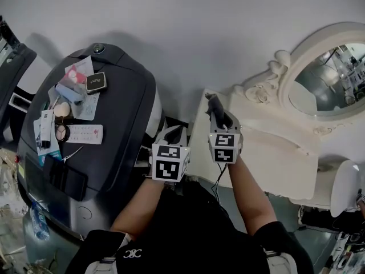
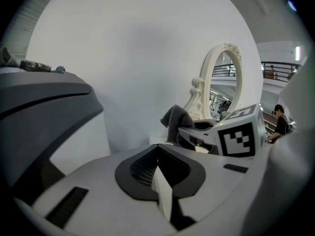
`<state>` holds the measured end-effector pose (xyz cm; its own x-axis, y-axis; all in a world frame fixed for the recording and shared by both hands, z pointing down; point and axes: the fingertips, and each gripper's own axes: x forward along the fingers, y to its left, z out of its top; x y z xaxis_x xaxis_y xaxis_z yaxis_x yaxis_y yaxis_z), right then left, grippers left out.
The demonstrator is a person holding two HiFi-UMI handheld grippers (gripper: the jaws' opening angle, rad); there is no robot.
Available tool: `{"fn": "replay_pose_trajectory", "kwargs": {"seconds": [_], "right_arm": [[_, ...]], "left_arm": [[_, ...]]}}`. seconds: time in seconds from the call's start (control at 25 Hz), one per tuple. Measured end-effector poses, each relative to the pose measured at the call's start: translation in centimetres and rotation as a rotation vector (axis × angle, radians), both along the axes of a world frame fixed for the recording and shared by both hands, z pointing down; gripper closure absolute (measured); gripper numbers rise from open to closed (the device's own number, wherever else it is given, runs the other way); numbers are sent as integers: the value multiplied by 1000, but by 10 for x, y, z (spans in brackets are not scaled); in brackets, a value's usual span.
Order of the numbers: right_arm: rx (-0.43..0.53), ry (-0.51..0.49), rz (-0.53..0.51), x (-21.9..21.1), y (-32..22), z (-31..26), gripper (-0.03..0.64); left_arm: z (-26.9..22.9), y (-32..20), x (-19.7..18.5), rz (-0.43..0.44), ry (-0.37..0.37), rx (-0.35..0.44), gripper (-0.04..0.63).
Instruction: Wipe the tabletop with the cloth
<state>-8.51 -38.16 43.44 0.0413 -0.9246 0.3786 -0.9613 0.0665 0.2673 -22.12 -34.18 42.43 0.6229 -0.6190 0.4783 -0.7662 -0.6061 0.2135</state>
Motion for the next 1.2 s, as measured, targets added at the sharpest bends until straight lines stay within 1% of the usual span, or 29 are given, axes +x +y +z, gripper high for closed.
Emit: {"fn": "replay_pose_trajectory", "kwargs": {"seconds": [0.12, 0.24, 0.32, 0.36, 0.44, 0.6, 0.84, 0.92, 1.04, 1.2], "right_arm": [[-61, 152, -52, 10, -33, 23, 532], [-124, 314, -81, 20, -62, 44, 532], [-173, 394, -88, 24, -78, 60, 531], [-198, 416, -79, 26, -85, 68, 532], [-242, 419, -20, 34, -99, 82, 532], [-290, 384, 161, 52, -115, 100, 532], [-372, 338, 381, 83, -122, 130, 532], [-382, 326, 425, 88, -124, 135, 532], [-397, 326, 464, 91, -129, 140, 532], [-455, 294, 530, 96, -132, 152, 532]], "left_arm": [[0, -13, -1, -32, -4, 0, 589], [2, -23, -2, -68, -12, -5, 589], [6, -27, -1, -87, -20, -14, 589], [8, -29, -1, -95, -25, -19, 589], [13, -31, 0, -111, -34, -32, 589], [19, -33, -1, -136, -51, -56, 589], [31, -37, -5, -168, -77, -80, 589], [35, -37, -7, -173, -85, -91, 589], [39, -38, -8, -179, -92, -101, 589], [38, -42, -10, -186, -91, -101, 589]]}}
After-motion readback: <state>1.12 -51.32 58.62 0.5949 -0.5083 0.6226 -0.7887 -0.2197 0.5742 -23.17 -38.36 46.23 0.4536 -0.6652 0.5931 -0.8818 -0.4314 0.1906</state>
